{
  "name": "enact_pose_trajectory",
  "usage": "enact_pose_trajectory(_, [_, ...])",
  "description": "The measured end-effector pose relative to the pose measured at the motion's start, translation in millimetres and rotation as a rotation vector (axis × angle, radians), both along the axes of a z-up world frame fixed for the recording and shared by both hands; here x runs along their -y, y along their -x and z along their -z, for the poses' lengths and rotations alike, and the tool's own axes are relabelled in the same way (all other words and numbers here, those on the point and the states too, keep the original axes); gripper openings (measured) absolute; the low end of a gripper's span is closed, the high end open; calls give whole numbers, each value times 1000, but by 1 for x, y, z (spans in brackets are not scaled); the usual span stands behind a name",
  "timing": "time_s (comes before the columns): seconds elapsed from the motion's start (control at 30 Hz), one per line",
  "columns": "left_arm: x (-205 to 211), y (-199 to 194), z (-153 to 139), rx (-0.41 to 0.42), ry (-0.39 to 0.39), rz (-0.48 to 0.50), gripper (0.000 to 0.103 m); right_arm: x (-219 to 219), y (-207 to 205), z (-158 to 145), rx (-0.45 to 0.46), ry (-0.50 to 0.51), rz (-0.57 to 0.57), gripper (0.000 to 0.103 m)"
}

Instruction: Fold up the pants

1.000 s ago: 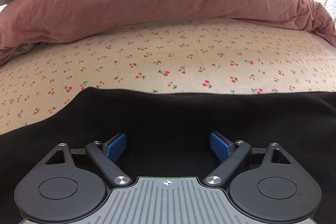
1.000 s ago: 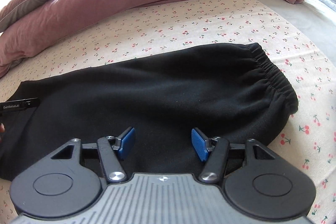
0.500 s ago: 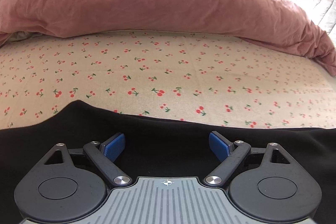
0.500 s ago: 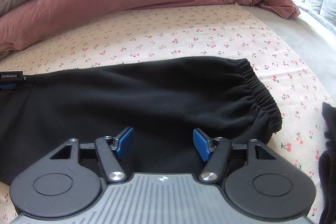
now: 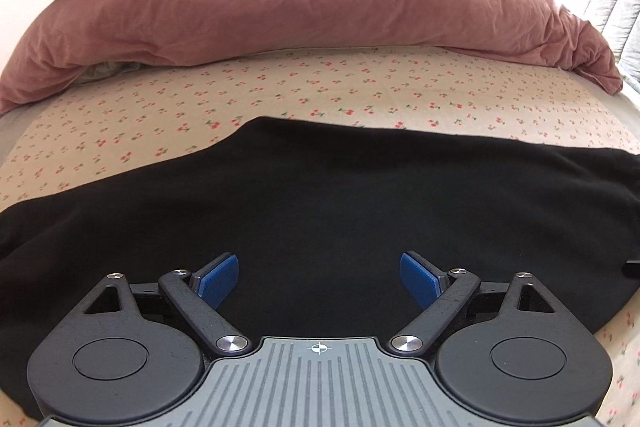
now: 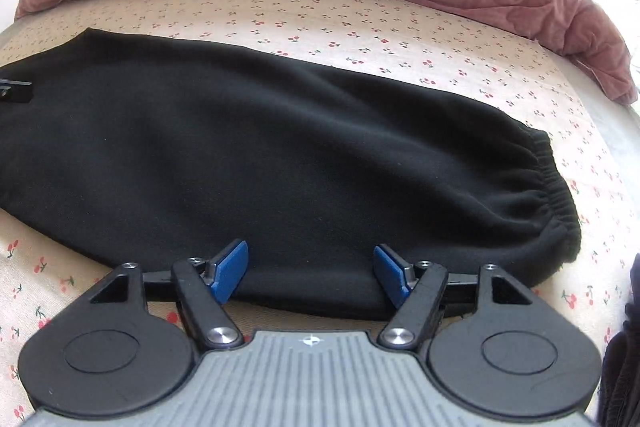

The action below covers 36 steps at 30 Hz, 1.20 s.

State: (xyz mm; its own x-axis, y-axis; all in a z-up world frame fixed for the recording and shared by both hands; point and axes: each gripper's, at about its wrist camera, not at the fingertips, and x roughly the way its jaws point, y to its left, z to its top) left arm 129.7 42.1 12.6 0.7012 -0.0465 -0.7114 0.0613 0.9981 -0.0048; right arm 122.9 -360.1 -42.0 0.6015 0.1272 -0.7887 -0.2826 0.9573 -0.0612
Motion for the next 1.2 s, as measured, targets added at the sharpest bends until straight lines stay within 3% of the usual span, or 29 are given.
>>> enact_pose_trajectory(0.13, [-52,24,23,-52,81,-77,88,3,6,2,12,-9,15,67])
enact_pose_trajectory(0.2, [-69,26,24,-35,104,-115,88,-1,5,0,16,-8,48,65])
enact_pose_trajectory(0.27, [-79,32,18,-4,99,-156,88,-8,3,-7,37,-21,69,49])
enact_pose_trajectory(0.37, [-91,41,20,7,79,-171,90,-22,8,-9,42,-60,-12,49])
enact_pose_trajectory(0.43, [-101,44,28,-23,72,-196,90,-30,5,3,25,0,-42,54])
enact_pose_trajectory(0.73, [-134,77,6,73,184,-271,90,-31,5,-4,59,-50,-23,52])
enact_pose_trajectory(0.87, [-147,88,4,108,188,-316,90,-59,8,-12,86,-115,-133,42])
enact_pose_trajectory(0.97, [-157,88,13,95,192,-343,90,-85,8,-5,38,-110,-202,36])
enact_pose_trajectory(1.07, [-164,85,23,62,172,-350,89,-102,6,5,34,-18,-206,37])
enact_pose_trajectory(1.2, [-160,87,29,59,95,-321,89,-96,6,2,19,-28,-183,37])
